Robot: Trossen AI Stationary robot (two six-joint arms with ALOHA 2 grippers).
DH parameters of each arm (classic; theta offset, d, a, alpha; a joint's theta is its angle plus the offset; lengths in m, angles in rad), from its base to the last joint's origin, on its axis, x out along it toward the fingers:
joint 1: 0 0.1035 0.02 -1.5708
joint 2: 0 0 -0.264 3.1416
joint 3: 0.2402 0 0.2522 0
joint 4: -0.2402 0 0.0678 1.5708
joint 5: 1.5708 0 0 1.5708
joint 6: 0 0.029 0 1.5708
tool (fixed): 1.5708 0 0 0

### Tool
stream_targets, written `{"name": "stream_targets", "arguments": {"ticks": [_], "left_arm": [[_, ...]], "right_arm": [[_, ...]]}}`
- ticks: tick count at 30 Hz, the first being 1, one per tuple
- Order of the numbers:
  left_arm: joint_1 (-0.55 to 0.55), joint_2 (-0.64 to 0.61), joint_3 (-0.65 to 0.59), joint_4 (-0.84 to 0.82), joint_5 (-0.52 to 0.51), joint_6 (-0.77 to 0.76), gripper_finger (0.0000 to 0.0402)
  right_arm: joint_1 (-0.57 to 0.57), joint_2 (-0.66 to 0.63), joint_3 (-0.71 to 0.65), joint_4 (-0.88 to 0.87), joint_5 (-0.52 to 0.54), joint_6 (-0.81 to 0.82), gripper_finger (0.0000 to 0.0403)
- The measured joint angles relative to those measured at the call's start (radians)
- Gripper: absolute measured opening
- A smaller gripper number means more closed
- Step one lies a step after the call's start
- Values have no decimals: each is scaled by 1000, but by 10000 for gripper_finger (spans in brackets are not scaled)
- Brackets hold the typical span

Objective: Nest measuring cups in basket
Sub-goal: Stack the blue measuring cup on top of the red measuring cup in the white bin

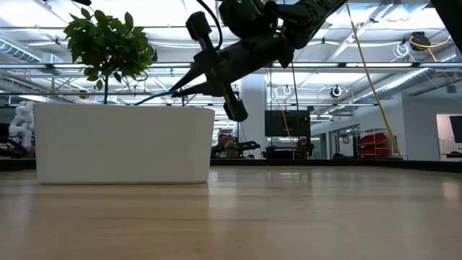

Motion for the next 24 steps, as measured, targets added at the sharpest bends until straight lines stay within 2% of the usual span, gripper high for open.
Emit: {"name": "stream_targets", "arguments": {"ticks": [3,18,24], "left_arm": [[0,0,0,0,-1,0,170],[0,0,0,0,-5,-48,170],[0,0,0,0,-5,-48,170]], "right_arm": [[0,0,0,6,0,-5,5],[-14,-6,0,141,-3,27,1],[-11,-6,0,134,-2,41,1]]}}
